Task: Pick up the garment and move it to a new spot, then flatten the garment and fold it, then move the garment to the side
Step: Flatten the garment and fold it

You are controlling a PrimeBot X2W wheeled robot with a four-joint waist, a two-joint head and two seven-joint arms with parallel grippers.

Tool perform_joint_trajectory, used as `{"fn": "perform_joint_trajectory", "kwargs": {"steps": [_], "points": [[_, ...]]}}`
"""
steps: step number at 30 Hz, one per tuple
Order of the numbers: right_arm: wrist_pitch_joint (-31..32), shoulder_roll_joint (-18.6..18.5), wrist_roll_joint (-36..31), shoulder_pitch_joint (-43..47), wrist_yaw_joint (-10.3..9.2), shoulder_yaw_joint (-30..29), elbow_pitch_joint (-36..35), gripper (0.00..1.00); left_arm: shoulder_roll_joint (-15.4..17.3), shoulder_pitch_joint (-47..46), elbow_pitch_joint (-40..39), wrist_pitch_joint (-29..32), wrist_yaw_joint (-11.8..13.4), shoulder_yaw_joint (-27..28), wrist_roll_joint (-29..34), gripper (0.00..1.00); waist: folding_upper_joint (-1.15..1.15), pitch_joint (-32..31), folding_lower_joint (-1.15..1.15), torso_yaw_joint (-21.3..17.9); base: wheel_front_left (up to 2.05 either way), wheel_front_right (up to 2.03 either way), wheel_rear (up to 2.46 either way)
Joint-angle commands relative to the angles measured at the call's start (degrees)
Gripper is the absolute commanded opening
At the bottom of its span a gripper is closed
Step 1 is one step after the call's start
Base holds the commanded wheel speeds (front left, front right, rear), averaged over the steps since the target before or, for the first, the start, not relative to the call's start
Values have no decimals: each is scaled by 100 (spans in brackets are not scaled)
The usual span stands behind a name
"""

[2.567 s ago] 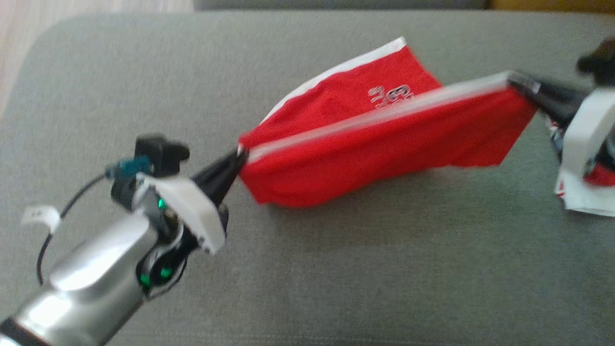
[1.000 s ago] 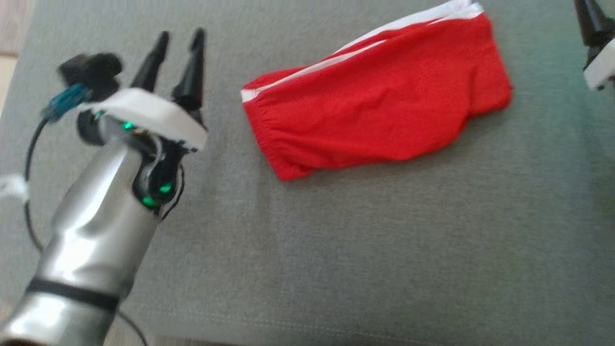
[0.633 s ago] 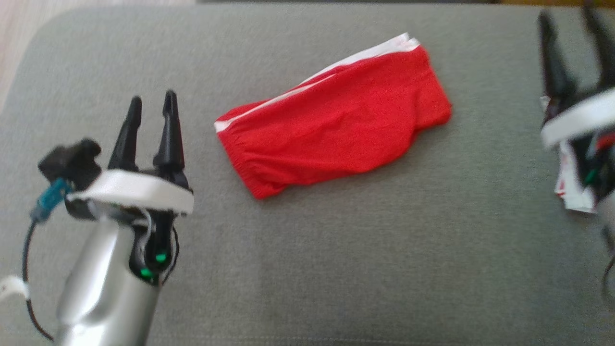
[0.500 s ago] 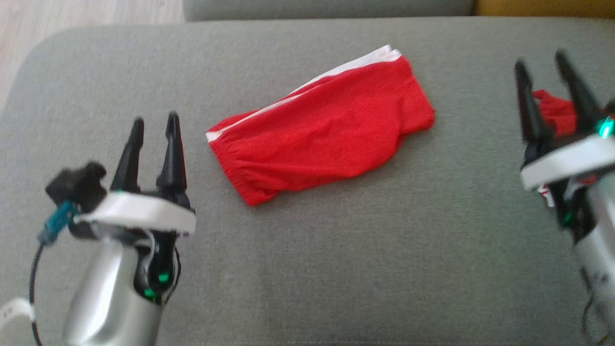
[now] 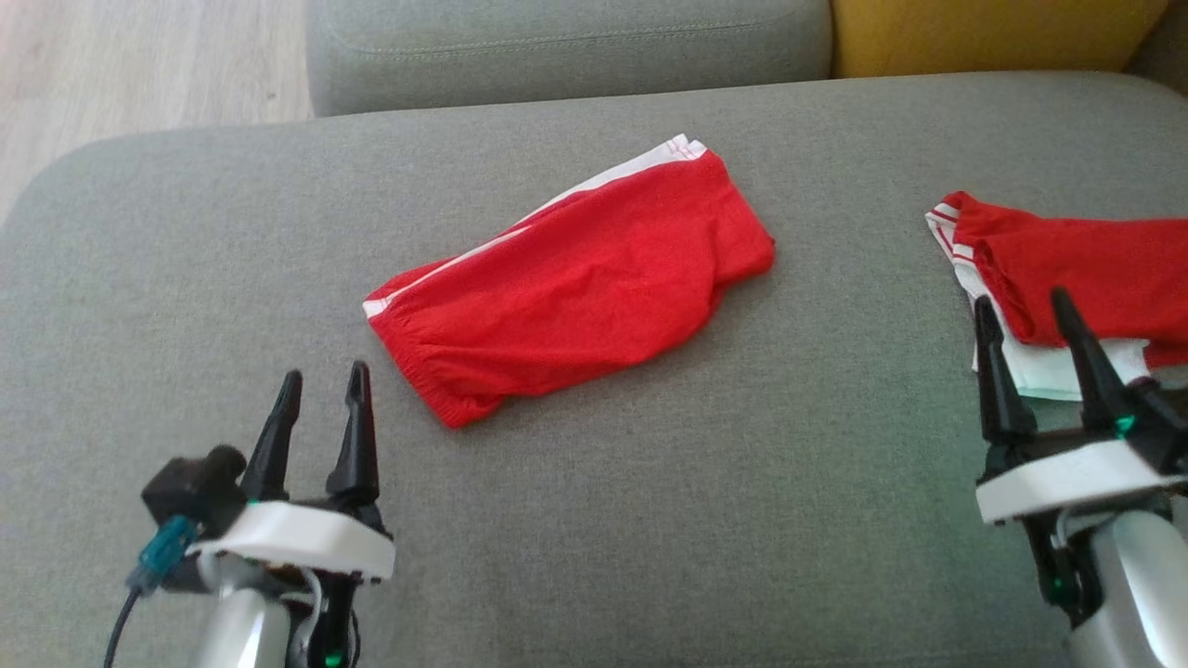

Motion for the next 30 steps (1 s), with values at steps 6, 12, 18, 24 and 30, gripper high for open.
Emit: {"fn": "perform_joint_trajectory", "kwargs": {"steps": [6, 12, 18, 24, 30], "points": [[-33, 94, -339, 82, -5, -22, -259, 100, -1, -143, -132, -46, -96, 293, 147, 100, 0, 43, 1, 39, 0, 0, 0], [252, 349, -216, 83, -5, -54, -290, 100, -7, -273, -161, -46, -100, 190, 17, 100, 0, 187, 1, 227, 0, 0, 0], [1101, 712, 878, -191, -5, -53, -202, 100, -8, -370, -147, -46, -44, 20, -103, 100, 0, 440, 1, 535, 0, 0, 0], [1951, 879, 1715, -640, -5, -258, 122, 100, -9, -493, -133, -46, 7, -204, -240, 100, 0, 733, 1, 964, 0, 0, 0], [2609, 983, 1828, -1246, -5, -843, 857, 100, -9, -634, -57, -46, 97, -483, -324, 100, 0, 1019, 1, 1494, 0, 0, 0]]}}
